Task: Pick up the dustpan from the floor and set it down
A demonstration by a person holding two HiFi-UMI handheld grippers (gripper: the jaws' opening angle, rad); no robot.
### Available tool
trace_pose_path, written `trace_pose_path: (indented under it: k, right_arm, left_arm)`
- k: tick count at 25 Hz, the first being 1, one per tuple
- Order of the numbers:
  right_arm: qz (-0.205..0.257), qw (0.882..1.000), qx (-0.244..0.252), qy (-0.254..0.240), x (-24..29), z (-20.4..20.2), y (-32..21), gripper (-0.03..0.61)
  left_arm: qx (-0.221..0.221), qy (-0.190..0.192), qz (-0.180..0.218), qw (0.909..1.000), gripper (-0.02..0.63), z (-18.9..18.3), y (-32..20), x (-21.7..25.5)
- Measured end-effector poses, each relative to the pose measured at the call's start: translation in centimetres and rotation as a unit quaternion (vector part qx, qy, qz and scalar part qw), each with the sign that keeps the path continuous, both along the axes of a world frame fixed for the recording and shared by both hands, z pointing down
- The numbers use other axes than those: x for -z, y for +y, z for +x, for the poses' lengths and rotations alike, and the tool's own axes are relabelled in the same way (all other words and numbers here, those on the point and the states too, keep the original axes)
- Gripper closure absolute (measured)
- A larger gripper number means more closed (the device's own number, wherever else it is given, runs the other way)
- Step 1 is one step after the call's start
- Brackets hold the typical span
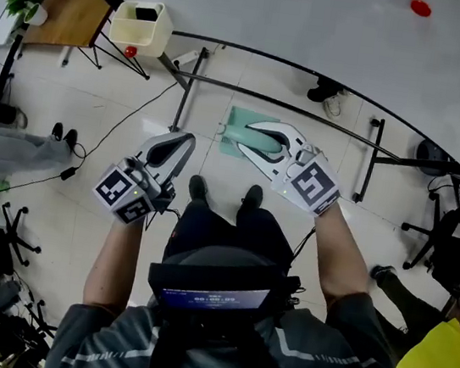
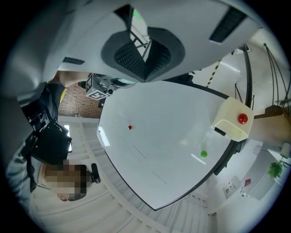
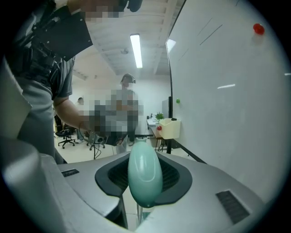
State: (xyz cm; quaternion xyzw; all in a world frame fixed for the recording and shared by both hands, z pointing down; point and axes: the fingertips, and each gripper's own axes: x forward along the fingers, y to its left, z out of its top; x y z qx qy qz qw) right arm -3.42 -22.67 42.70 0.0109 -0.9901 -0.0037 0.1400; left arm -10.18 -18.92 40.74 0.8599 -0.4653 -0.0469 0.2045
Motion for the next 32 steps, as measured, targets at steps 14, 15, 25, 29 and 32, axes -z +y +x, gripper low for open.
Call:
trace_pose_path:
  k: [14, 15, 25, 29, 32]
  right_arm:
    - [-0.021, 0.997, -0.036, 0.059, -23.3, -2.0, -9.8, 0.440]
    - [-0.023, 0.997, -0.040, 0.064, -25.3, -2.0, -10.1, 0.440]
    - [-0.023, 0.990, -0.052, 0.129, -38.1, -1.1, -8.9, 0.443]
    - [-0.033, 0.990, -0.068, 0.122, -38.2, -0.9, -7.8, 0.442]
    - [-0.042, 0.987, -0.060, 0.141, -39.1, -0.7, -6.5, 0.443]
  left_arm:
    - [-0.037, 0.010, -0.043, 0.9984, 0.586, -2.2, -10.4, -21.6]
    - [-0.041, 0.011, -0.052, 0.9977, 0.586, -2.1, -10.6, -23.6]
    - [-0.055, -0.007, -0.108, 0.9925, 0.586, -2.0, -9.9, -33.7]
    - [-0.051, 0.005, -0.108, 0.9928, 0.586, -2.3, -9.2, -32.9]
    - [-0.052, 0.007, -0.112, 0.9923, 0.586, -2.5, -8.8, -33.0]
